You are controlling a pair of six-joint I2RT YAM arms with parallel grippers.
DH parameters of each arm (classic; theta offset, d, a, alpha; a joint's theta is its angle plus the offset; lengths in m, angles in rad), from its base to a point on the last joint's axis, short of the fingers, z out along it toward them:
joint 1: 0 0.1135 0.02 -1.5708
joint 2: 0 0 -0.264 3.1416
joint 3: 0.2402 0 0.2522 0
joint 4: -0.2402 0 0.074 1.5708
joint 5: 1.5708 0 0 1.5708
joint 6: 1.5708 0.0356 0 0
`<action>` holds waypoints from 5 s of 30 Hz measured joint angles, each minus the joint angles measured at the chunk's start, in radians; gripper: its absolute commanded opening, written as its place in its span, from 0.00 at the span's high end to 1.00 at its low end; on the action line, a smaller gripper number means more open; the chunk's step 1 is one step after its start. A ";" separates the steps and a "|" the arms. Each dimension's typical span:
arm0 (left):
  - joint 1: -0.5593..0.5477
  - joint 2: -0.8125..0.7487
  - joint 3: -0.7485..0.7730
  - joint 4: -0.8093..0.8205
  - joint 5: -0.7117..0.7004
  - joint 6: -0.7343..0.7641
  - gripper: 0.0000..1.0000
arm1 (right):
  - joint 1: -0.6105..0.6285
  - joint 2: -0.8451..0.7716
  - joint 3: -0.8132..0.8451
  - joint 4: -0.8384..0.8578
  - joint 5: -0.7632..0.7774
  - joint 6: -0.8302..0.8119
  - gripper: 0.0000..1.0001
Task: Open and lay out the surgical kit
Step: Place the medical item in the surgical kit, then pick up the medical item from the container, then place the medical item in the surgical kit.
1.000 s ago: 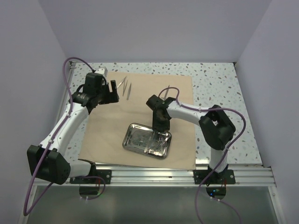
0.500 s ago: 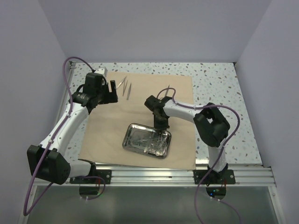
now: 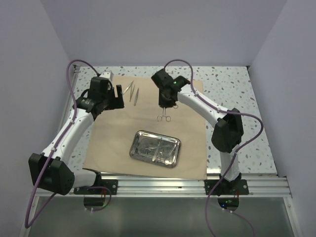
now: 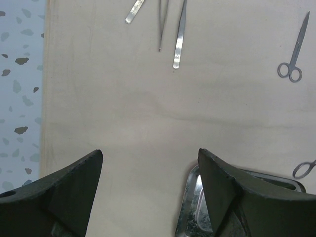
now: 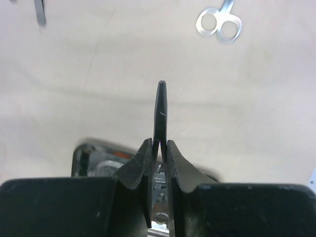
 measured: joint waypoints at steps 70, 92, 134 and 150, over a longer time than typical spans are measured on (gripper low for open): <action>-0.011 0.033 -0.030 0.039 0.144 0.000 0.21 | 0.092 -0.260 -0.672 0.176 -0.151 0.299 0.39; -0.011 0.011 -0.046 0.037 0.111 0.000 0.21 | 0.091 -0.129 -0.628 0.201 -0.117 0.286 0.52; -0.011 0.038 -0.012 0.027 0.068 0.012 0.21 | 0.081 -0.029 -0.264 0.018 0.047 0.105 1.00; -0.011 0.083 0.058 -0.006 0.059 0.019 0.22 | -0.174 0.242 0.224 -0.013 0.208 -0.042 1.00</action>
